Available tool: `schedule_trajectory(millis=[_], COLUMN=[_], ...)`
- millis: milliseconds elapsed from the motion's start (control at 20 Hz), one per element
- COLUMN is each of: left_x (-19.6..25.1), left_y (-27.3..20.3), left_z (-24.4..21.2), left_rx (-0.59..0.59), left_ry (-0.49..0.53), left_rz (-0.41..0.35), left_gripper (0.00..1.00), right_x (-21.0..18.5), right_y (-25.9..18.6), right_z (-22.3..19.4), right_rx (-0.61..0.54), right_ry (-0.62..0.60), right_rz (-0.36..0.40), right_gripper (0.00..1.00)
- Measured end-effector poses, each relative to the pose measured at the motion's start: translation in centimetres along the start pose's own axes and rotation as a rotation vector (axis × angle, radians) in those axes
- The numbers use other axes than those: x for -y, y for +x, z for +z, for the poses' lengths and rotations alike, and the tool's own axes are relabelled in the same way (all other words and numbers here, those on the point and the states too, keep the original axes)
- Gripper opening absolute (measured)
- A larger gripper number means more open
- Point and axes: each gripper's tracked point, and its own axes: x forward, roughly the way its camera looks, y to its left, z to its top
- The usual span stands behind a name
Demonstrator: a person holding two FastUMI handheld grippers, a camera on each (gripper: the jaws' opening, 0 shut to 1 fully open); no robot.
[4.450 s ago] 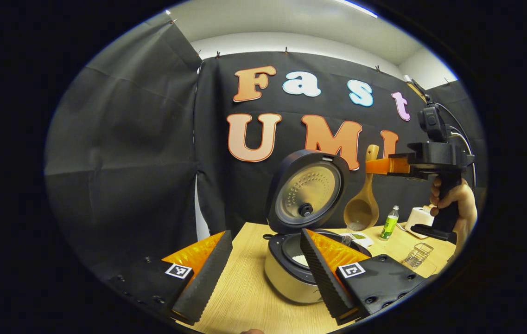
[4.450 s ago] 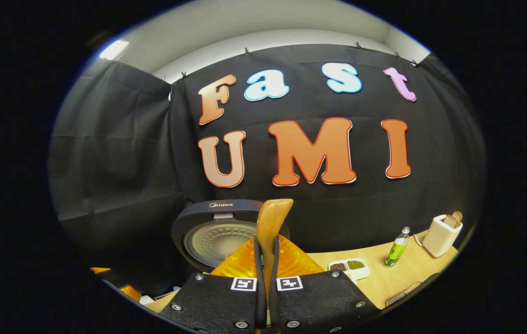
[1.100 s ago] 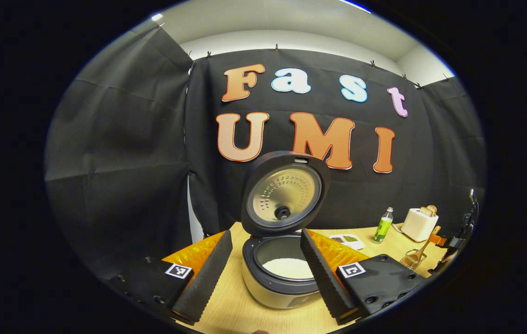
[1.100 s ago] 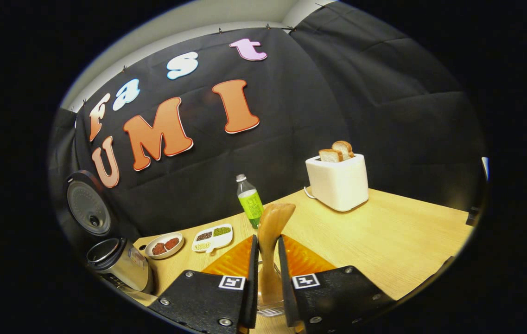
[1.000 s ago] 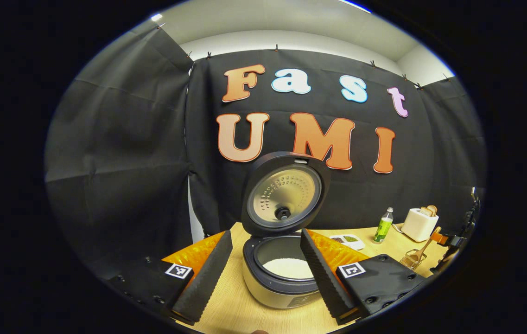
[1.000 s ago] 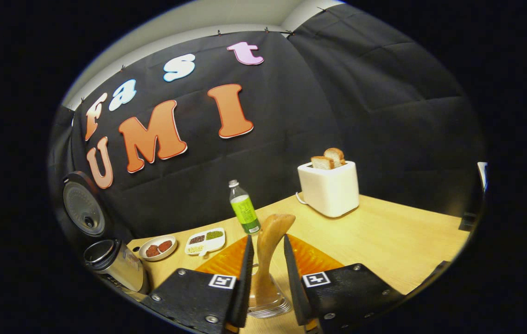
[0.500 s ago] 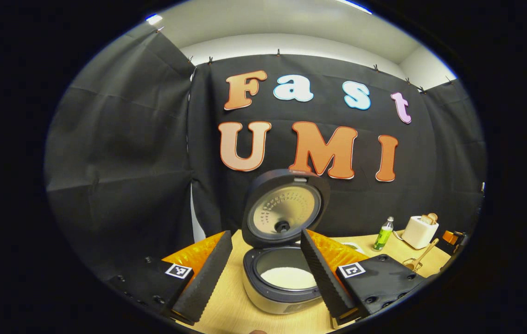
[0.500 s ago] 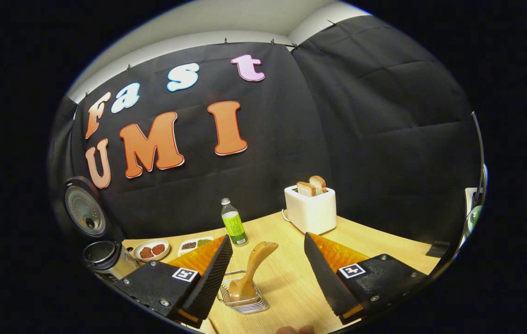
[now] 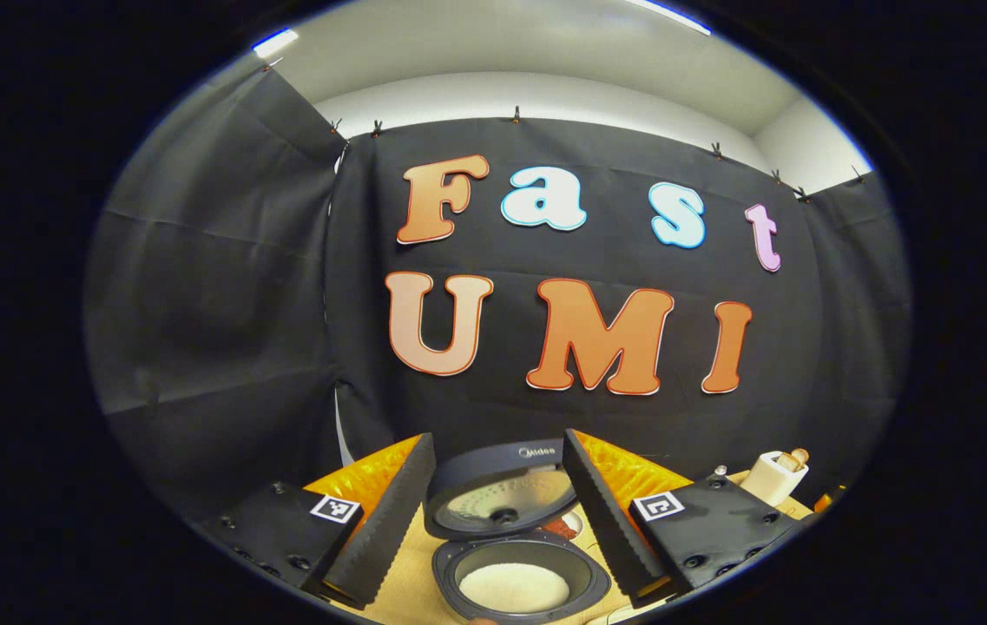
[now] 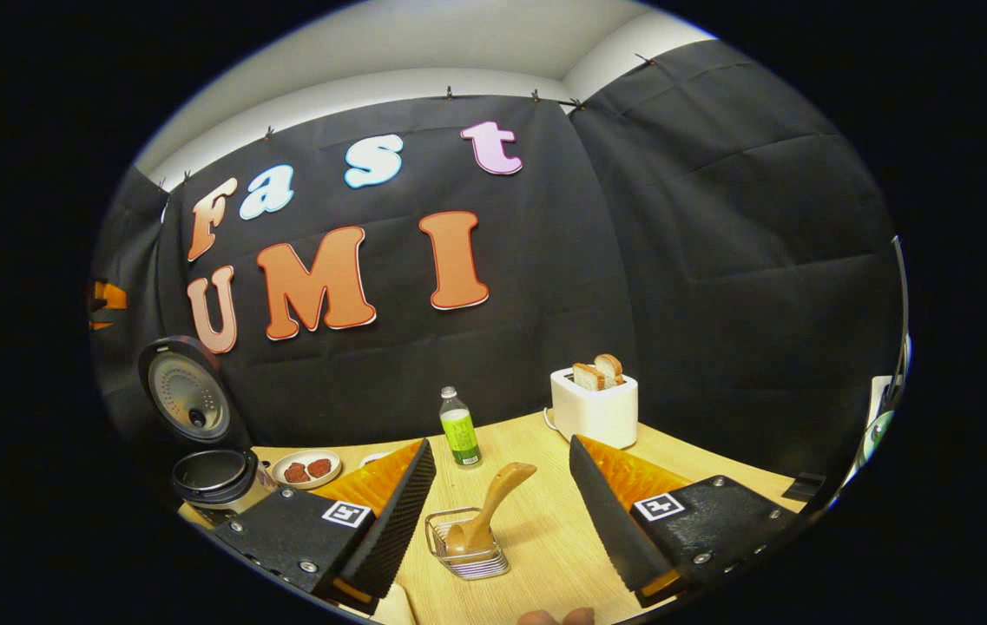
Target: Close the left gripper, press the button to open the rice cooker; take a wooden spoon from the chopstick holder with the right hand, scoop a spoonful of rice and pour it into the rice cooker, then put the wooden spoon back into the chopstick holder.
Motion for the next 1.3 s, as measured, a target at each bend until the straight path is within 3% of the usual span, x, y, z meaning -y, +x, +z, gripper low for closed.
schedule_trajectory(millis=[250, 350, 600, 850, 1300], left_x=[0.4, 0.0, 0.9, 1.5, 4.8], left_y=[7.3, 9.6, 13.0, 10.9, 3.1], left_z=[-0.4, -2.1, -6.9, -8.5, -13.8], left_rx=[-0.092, -0.143, -0.269, -0.267, -0.321], left_ry=[0.031, 0.080, 0.070, -0.051, -0.013], left_rz=[0.029, 0.060, 0.032, 0.029, -0.077], left_gripper=[0.96, 0.96, 0.99, 1.00, 0.97], right_x=[0.2, 0.4, 0.5, -0.5, -2.4], right_y=[-0.5, -0.4, 0.1, 0.2, -2.6], right_z=[1.0, 1.5, 1.5, 0.8, 1.1], right_rx=[0.017, 0.026, 0.028, 0.015, 0.026], right_ry=[-0.015, -0.016, -0.015, 0.021, 0.006], right_rz=[0.000, -0.007, -0.011, 0.015, 0.067], right_gripper=[0.94, 0.94, 0.94, 0.94, 0.95])
